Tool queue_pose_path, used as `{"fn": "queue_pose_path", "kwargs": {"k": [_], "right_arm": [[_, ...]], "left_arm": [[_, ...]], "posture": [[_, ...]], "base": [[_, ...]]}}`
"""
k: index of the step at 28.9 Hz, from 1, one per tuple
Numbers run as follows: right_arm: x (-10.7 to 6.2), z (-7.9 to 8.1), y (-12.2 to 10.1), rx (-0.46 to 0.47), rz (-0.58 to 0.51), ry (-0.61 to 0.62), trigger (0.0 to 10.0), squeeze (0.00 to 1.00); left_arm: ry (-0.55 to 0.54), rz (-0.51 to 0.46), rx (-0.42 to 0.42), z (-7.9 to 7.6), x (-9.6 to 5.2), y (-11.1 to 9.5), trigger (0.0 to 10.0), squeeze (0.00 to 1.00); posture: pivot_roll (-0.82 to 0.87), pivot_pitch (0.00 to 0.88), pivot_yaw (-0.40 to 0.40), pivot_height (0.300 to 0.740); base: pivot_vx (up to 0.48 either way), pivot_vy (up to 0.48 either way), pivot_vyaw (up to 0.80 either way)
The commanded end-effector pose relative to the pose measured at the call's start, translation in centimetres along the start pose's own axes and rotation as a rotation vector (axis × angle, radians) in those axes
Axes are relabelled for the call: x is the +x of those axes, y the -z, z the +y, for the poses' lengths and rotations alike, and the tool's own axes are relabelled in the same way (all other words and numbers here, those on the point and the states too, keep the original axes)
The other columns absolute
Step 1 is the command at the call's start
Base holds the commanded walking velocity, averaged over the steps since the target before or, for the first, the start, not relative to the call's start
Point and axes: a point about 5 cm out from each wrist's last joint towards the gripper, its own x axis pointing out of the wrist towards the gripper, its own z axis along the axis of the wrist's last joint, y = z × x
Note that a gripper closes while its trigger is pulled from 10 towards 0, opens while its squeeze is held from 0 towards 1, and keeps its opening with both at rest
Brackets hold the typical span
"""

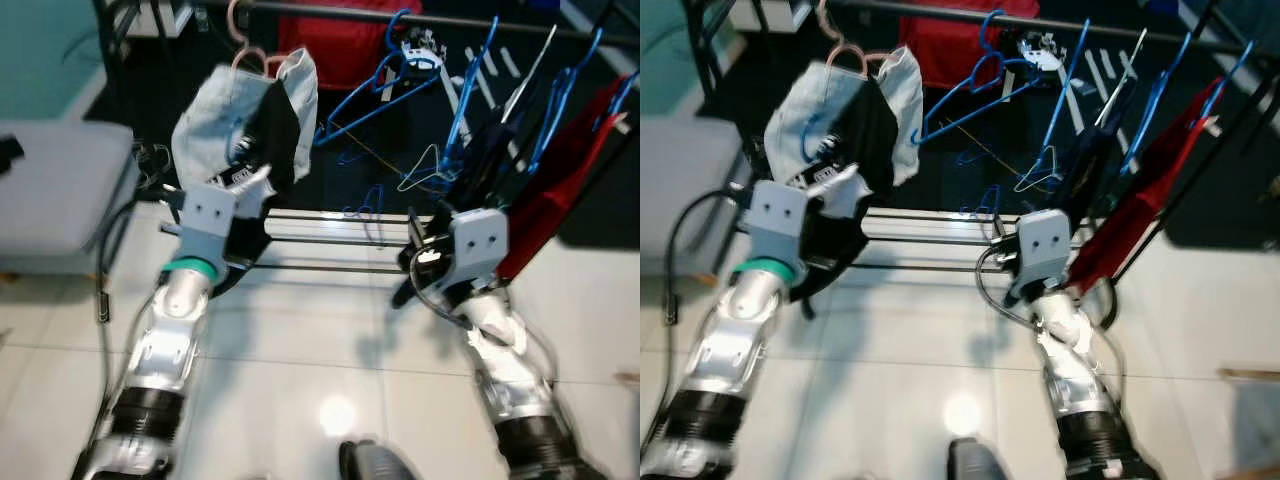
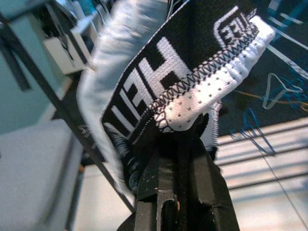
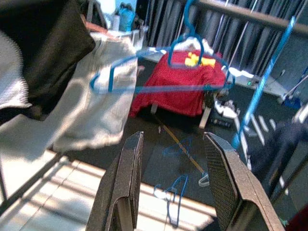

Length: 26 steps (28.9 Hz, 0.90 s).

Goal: Hang hanger

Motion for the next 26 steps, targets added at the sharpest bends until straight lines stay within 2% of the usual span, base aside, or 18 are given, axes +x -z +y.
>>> {"fn": "queue_pose_path", "kwargs": {"k": [1,8,10,11,12,14,16,17,19,20,24,26], "right_arm": [[-0.3,0.4,0.4,0.004,0.013,-0.006,10.0,0.0],[-0.3,0.2,0.5,0.007,0.014,-0.003,10.0,0.0],[-0.4,0.2,0.5,0.007,0.014,-0.002,10.0,0.0],[-0.4,0.2,0.5,0.006,0.014,-0.001,10.0,0.0],[-0.4,0.2,0.5,0.006,0.014,-0.001,10.0,0.0],[-0.4,0.1,0.6,0.006,0.016,0.003,10.0,0.0],[-0.4,0.1,0.6,0.006,0.016,0.003,10.0,0.0],[-0.4,0.1,0.6,0.006,0.017,0.005,10.0,0.0],[-0.4,0.1,0.6,0.006,0.017,0.005,10.0,0.0],[-0.4,0.1,0.6,0.006,0.018,0.006,10.0,0.0],[-0.4,0.0,0.7,0.005,0.018,0.008,10.0,0.0],[-0.3,0.0,0.7,0.004,0.018,0.009,10.0,0.0]], "left_arm": [[0.02,-0.005,0.008,0.2,-0.3,0.3,10.0,0.0],[0.058,-0.026,0.022,0.4,-0.4,0.0,10.0,0.0],[0.097,-0.033,0.023,0.1,-0.5,-0.1,10.0,0.0],[0.155,-0.036,0.019,-0.4,-0.6,-0.2,10.0,0.0],[0.155,-0.036,0.019,-0.4,-0.6,-0.2,10.0,0.0],[0.347,-0.051,0.011,-1.8,-1.5,-0.3,10.0,0.0],[0.347,-0.051,0.011,-1.8,-1.5,-0.3,10.0,0.0],[0.421,-0.057,0.011,-2.3,-2.0,-0.3,10.0,0.0],[0.421,-0.057,0.011,-2.3,-2.0,-0.3,10.0,0.0],[0.46,-0.058,0.018,-2.6,-2.2,-0.3,10.0,0.0],[0.474,-0.055,0.016,-2.9,-2.2,-0.3,10.0,0.0],[0.513,-0.055,0.006,-3.8,-2.3,-0.6,10.0,0.0]], "posture": [[-0.08,0.035,0.028,0.74],[-0.08,0.04,0.028,0.74],[-0.08,0.04,0.028,0.74],[-0.08,0.041,0.029,0.74],[-0.08,0.041,0.029,0.74],[-0.08,0.041,0.029,0.74],[-0.08,0.041,0.029,0.74],[-0.09,0.042,0.031,0.74],[-0.09,0.042,0.031,0.74],[-0.09,0.042,0.033,0.74],[-0.09,0.042,0.033,0.74],[-0.09,0.042,0.034,0.74]], "base": [[0.465,0.0,0.0],[0.462,0.0,0.0],[0.458,0.0,0.0],[0.454,0.0,0.0],[0.454,0.0,0.0],[0.431,0.0,0.0],[0.42,0.0,0.0],[0.412,0.0,0.0],[0.412,0.0,0.0],[0.412,0.0,0.0],[0.401,0.0,0.0],[0.367,0.0,0.0]]}}
